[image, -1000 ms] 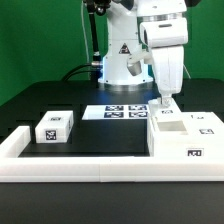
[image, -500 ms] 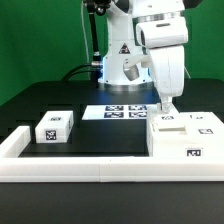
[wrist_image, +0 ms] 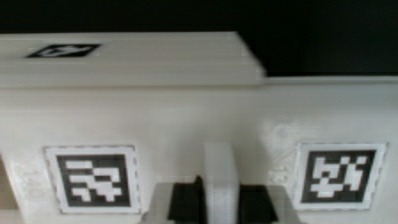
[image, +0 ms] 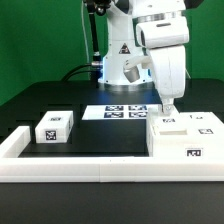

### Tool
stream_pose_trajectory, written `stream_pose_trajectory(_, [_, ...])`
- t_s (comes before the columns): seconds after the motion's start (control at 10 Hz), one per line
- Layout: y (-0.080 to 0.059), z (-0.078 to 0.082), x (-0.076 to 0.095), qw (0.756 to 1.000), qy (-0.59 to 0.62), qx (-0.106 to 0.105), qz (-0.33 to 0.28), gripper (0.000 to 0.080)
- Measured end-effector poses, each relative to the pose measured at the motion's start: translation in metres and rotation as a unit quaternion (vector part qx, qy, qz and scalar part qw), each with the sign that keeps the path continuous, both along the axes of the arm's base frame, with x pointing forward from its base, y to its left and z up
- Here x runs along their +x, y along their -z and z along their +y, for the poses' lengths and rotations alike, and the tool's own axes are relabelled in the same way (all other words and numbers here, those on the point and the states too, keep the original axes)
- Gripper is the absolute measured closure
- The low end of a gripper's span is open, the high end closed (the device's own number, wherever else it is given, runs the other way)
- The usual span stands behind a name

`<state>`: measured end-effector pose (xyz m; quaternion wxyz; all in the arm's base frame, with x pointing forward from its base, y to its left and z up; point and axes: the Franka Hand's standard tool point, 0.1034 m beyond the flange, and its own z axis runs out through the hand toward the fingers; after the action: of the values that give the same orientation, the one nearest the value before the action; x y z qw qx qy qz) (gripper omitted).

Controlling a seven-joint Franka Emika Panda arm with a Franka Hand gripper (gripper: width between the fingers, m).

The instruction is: Assemble cabinet

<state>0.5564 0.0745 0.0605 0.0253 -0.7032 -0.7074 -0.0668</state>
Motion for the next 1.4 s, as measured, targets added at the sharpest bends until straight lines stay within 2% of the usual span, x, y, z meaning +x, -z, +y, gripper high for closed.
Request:
stream_pose_trajectory(0.1, [-0.001,0.001,0.008,1.0,0.002,0.003,-0.009,0.0737])
stream_pose_trajectory(0.6, [-0.001,0.001,0.011,1.0,0.0,0.004,-0.011,0.0737])
stream_pose_trajectory(0.8, [-0.001,0.0,0.027,1.0,0.0,0.009,-0.021,0.0735])
stream_pose_trajectory(1.4, [0.0,0.0,0.028,1.0,-0.006,0.006,-0.006,0.0735])
